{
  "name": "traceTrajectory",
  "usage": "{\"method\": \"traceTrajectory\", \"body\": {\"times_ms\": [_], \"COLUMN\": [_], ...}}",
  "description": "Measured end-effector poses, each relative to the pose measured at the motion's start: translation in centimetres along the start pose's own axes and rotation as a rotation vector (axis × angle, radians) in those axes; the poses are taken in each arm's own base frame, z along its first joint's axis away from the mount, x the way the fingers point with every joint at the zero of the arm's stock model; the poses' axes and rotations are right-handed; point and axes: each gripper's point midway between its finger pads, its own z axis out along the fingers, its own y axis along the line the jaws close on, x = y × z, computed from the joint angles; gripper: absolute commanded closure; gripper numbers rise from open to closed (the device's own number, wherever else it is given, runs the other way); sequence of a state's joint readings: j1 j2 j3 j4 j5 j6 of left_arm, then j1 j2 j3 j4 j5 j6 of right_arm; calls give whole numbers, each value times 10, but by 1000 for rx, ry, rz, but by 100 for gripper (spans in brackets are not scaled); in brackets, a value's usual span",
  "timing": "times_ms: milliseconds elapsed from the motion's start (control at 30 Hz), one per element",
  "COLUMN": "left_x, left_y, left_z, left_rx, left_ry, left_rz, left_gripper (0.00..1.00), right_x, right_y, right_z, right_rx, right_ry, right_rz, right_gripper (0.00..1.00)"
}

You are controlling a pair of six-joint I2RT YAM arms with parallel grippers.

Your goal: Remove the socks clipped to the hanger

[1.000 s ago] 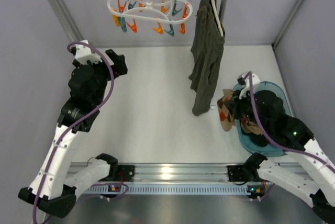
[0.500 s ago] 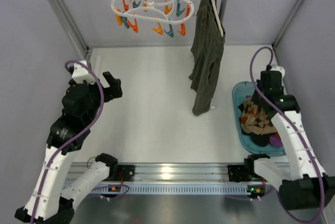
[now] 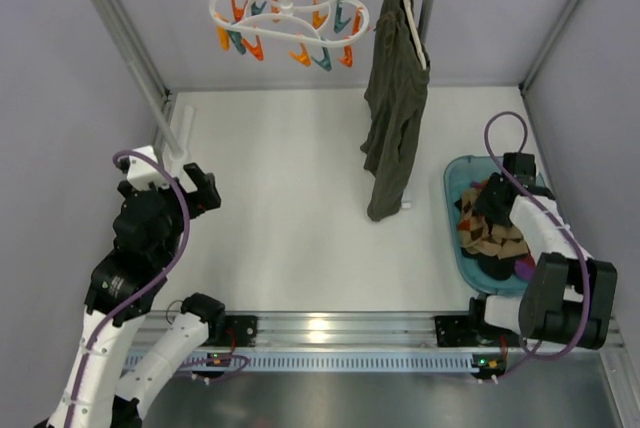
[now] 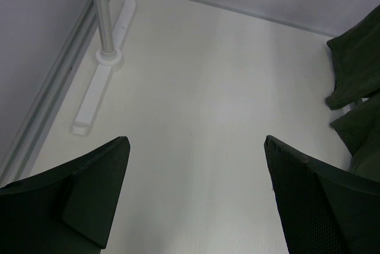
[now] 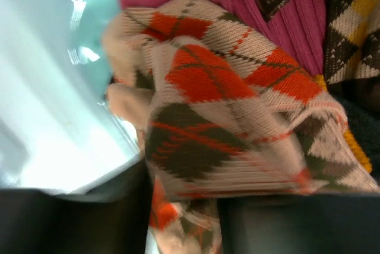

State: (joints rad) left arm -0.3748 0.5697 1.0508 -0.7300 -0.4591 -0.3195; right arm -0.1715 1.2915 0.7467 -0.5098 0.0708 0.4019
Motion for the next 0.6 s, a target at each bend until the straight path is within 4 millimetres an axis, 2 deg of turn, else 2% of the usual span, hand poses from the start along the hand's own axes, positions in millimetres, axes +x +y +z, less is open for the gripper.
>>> {"method": "traceTrajectory", "body": {"times_ms": [33, 133, 167, 200, 233, 333, 467, 600], "left_x": [0, 3, 4, 5, 6, 5, 2, -8], "left_y": [2, 6, 7, 7, 7, 8, 10, 7], "left_z": [-1, -2, -1, -1, -1, -2, -6, -16], "left_rx": [-7, -20, -25, -27, -28, -30, -27, 19], "left_ry": [-7, -10, -8, -5, -5, -10, -23, -45], "left_rz": [-3, -5, -4, -4, -5, -6, 3, 19], "left_gripper": [2, 2, 2, 2, 2, 2, 1, 1], "right_x": [-3, -16, -20, -30, -32, -52, -73, -81], "right_y": [2, 7, 8, 9, 9, 9, 12, 36], "right_z": [-4, -24, -32, -47, -51, -90, -152, -213], "right_rx": [-11, -52, -60, -74, -76, -93, -143, -285], "right_ry": [-15, -92, -114, -166, -181, -299, -460, -573], "right_rz": [4, 1, 1, -5, -7, -21, -46, -138], "right_gripper": [36, 20, 18, 16, 15, 1, 1, 1]}}
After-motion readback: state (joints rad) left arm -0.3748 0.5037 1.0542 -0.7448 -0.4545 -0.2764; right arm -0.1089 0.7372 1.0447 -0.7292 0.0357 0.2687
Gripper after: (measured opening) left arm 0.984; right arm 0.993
